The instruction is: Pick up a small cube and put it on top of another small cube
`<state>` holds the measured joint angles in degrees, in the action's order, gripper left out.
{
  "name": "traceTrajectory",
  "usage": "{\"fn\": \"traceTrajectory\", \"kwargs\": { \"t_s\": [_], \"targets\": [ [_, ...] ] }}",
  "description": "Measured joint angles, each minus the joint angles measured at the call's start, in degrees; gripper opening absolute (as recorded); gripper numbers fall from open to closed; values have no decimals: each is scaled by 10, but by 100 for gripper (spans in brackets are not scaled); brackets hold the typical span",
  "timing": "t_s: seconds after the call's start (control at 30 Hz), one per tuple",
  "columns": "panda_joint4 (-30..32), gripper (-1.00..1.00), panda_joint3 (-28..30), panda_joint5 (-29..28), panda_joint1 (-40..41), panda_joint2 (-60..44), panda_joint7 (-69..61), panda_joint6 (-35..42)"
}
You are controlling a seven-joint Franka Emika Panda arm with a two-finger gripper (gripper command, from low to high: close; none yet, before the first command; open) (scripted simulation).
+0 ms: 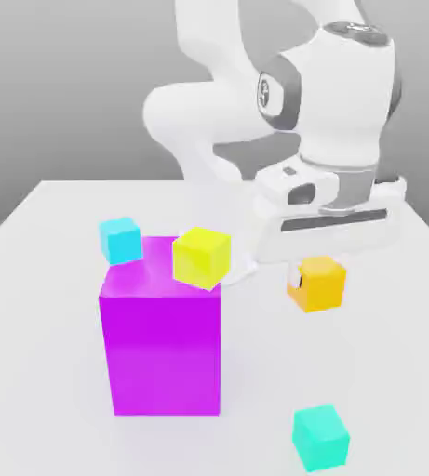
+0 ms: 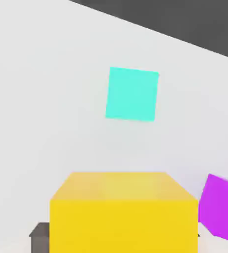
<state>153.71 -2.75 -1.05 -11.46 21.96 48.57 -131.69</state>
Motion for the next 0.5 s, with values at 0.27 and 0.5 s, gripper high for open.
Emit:
{"fn": "traceTrajectory", "kwargs": {
  "t_s": [0.27, 0.5],
  "targets": [
    [-31, -100, 59, -8, 94, 134, 36, 164],
    [20, 100, 63, -8, 102, 112, 37, 91]
  ]
}}
